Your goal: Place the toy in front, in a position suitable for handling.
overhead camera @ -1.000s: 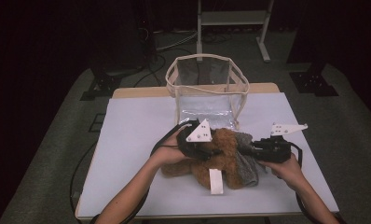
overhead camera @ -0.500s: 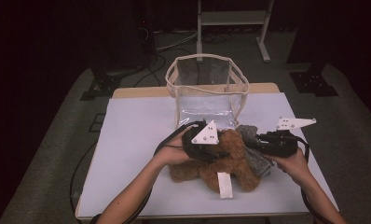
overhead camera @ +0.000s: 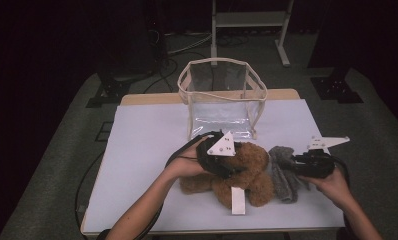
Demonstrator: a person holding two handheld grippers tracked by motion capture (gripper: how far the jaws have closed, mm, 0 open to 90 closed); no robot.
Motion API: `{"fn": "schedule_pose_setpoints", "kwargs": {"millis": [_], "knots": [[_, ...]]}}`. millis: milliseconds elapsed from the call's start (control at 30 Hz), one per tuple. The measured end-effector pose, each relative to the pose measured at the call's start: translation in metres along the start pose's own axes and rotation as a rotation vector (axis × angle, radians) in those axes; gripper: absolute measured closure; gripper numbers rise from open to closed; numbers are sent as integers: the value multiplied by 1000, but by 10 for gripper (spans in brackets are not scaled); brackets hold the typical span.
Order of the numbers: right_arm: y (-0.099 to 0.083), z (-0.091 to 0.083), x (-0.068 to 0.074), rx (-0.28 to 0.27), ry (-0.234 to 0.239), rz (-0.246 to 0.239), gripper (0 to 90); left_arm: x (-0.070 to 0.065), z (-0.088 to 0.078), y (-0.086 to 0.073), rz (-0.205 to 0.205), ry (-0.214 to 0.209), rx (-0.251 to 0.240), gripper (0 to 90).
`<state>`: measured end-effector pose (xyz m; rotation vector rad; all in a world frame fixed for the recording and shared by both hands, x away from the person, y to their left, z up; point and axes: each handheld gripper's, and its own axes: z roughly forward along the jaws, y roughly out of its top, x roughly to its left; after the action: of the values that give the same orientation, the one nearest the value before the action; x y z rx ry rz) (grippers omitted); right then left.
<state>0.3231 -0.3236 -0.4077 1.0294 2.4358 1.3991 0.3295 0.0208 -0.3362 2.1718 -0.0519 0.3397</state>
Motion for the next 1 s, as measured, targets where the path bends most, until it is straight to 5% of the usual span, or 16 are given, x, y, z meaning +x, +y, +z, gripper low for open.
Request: {"fn": "schedule_pose_setpoints", "kwargs": {"millis": [233,367,500,600,767,1000], "knots": [[-30,-38,-11,75,-104,30,638,0,-28,-16,-34,40,-25,233],[-46,-42,-13,115,-121,47,477,0,-44,-33,-58,83,-16,177],[-43,-48,-10,80,-121,39,403,-2,-57,-48,-93,97,-25,133],[-25,-54,-2,39,-108,-10,350,-2,-66,-64,-110,116,2,102],[2,-43,16,-10,1,-80,307,-2,-71,-86,-151,134,4,95],[41,-2,43,-40,140,-187,245,-3,-74,-118,-198,133,0,79]]}}
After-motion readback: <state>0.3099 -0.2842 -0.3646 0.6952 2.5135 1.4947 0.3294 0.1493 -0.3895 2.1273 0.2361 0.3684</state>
